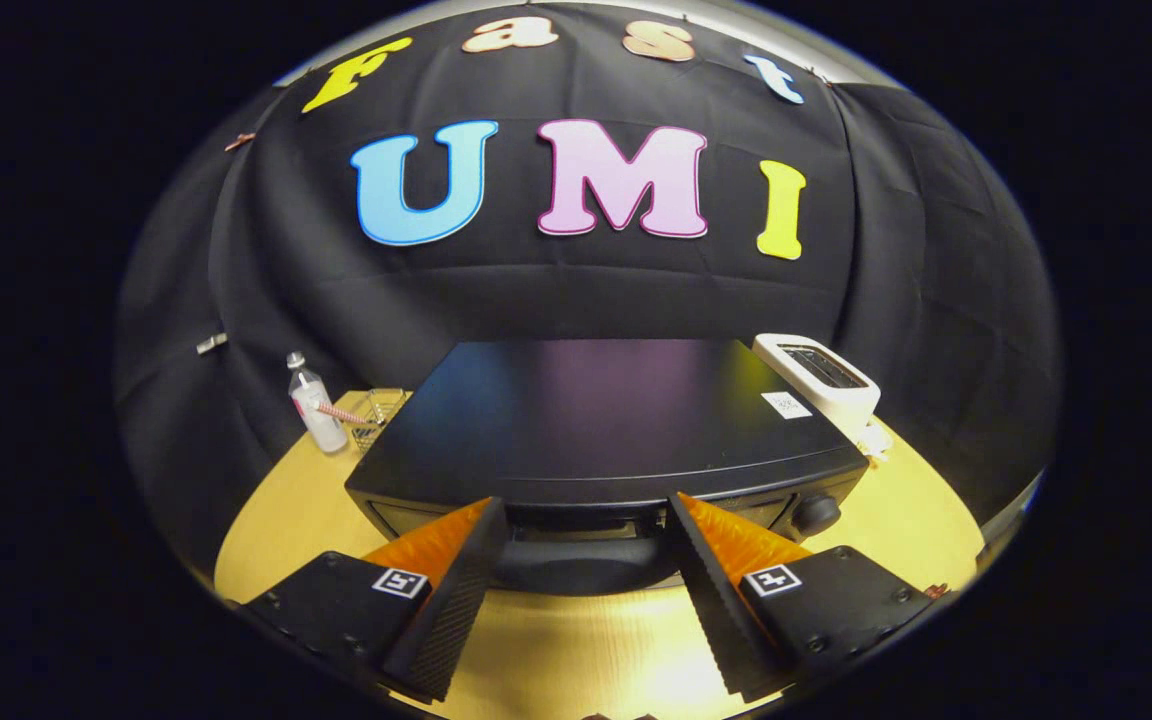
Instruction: Open the toaster oven, put the food inside, and close the toaster oven door.
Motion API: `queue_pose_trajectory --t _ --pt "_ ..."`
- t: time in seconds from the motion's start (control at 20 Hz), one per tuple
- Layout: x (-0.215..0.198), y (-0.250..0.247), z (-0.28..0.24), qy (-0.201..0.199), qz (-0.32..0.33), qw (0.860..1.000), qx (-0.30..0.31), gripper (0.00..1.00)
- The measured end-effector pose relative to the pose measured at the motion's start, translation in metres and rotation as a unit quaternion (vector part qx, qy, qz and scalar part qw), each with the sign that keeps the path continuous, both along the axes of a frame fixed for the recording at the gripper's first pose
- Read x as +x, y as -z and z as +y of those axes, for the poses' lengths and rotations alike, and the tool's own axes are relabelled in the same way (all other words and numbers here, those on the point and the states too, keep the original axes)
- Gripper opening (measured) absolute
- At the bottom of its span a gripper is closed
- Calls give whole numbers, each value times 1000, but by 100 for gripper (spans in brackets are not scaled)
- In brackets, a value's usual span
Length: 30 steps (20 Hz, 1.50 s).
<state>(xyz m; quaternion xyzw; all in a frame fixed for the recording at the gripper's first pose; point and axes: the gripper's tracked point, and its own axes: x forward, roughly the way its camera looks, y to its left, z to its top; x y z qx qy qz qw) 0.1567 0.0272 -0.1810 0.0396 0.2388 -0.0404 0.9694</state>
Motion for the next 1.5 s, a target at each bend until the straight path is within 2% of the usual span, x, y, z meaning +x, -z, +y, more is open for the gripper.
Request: queue_pose_trajectory --t 0.2,0.75,1.0,1.25,1.5 --pt "-9 3 1 -2 4 1000 2 99" --pt "-68 20 9 -15 30 999 6 99" --pt "-102 44 11 -19 51 998 21 98" --pt "-132 80 16 -39 95 995 14 98" --pt "-148 111 17 -45 132 990 30 98"
